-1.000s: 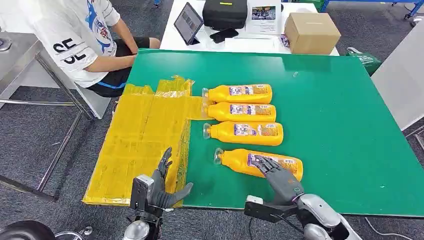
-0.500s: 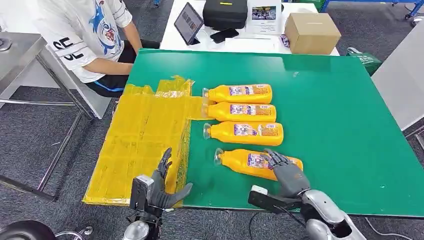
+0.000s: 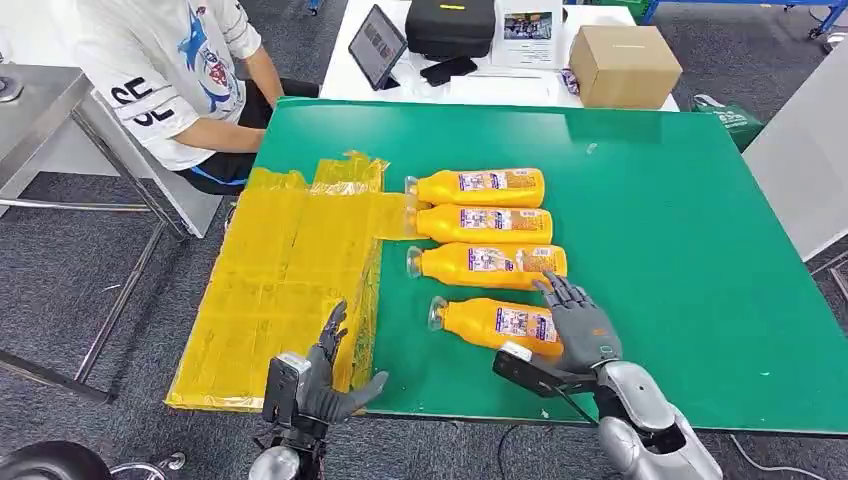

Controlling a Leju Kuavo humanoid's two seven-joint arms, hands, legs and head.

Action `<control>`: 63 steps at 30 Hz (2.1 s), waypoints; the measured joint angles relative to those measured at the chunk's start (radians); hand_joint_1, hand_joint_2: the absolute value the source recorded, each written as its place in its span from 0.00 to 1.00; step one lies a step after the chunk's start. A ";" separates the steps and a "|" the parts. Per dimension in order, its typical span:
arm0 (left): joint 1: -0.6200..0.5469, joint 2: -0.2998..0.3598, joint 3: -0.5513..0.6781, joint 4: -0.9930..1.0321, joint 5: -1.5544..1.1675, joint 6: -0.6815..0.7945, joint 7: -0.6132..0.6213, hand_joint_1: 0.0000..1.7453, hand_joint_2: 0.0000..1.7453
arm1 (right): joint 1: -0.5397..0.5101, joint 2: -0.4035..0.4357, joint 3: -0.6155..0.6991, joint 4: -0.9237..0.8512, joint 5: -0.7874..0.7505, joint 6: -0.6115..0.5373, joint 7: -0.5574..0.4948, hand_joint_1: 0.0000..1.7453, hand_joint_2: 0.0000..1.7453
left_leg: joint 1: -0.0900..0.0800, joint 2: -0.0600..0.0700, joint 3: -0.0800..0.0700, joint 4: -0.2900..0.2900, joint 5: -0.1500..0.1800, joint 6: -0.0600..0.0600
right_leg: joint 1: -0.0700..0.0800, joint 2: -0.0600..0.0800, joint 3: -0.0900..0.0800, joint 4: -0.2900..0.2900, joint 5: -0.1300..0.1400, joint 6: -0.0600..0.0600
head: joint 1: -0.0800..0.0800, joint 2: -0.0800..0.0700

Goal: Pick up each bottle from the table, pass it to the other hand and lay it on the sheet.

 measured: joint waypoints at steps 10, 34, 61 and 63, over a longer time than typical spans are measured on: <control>0.000 0.000 0.000 0.000 0.000 -0.001 0.001 0.00 1.00 | -0.013 0.005 -0.006 0.054 -0.001 0.013 0.005 0.00 1.00 | 0.000 0.000 0.000 0.000 0.000 0.000 | 0.000 0.000 0.000 0.000 0.000 0.000 | 0.000 0.000; -0.015 0.000 0.000 0.016 -0.003 -0.004 0.010 0.00 1.00 | -0.113 0.005 0.001 0.201 -0.106 0.131 0.036 0.00 1.00 | 0.000 0.001 0.006 0.000 0.000 0.000 | 0.000 0.000 0.005 0.000 0.000 0.000 | 0.000 0.000; -0.023 0.000 -0.004 0.036 0.014 0.007 -0.005 0.00 1.00 | -0.058 0.042 -0.046 0.159 -0.373 0.082 -0.124 1.00 1.00 | 0.000 0.002 0.012 0.000 -0.001 0.001 | 0.000 0.001 0.011 -0.001 0.000 0.000 | 0.000 0.000; -0.023 0.000 -0.007 0.037 0.018 0.011 -0.010 0.00 1.00 | -0.041 0.057 -0.051 0.136 -0.413 0.086 -0.150 1.00 1.00 | 0.000 0.001 0.010 0.000 -0.001 0.001 | 0.000 0.000 0.010 -0.001 0.000 0.000 | 0.000 0.000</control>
